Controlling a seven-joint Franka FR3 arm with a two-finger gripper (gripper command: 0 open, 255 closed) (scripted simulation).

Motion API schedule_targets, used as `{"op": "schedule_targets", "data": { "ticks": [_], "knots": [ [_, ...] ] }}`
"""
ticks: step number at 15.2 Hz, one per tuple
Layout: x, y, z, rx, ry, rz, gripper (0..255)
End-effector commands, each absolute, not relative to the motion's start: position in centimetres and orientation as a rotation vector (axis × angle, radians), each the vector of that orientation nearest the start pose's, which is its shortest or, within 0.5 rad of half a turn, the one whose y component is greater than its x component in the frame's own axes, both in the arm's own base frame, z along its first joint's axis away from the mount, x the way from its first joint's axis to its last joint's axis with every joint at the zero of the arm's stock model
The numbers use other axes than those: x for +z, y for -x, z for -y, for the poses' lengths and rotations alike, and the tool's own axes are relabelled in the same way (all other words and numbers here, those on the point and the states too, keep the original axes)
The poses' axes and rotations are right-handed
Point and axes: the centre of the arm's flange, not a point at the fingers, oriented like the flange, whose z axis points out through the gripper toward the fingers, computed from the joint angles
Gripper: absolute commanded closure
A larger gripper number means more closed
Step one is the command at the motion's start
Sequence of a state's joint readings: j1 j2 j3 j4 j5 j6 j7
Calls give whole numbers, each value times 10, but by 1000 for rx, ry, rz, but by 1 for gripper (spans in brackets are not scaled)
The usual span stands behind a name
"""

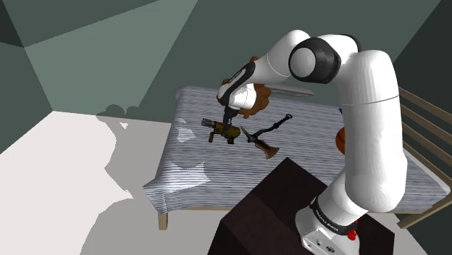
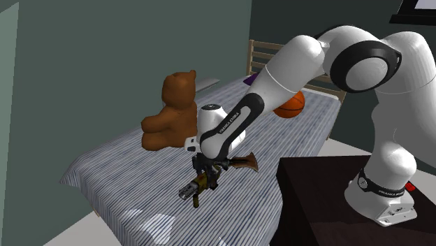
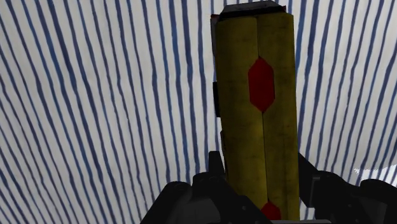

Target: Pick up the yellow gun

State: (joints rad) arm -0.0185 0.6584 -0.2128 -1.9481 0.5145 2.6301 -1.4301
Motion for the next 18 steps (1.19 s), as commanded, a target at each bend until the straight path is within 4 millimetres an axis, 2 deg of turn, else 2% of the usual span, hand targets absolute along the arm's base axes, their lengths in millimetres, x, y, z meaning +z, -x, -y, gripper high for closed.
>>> {"op": "schedule_targets", "data": {
  "ticks": [1, 6, 18],
  "knots": [
    [147, -597, 150, -211, 2843, 1205, 255],
    [146, -598, 151, -212, 2843, 1205, 255],
    [210, -598, 151, -212, 2843, 1205, 255]
  ]
}}
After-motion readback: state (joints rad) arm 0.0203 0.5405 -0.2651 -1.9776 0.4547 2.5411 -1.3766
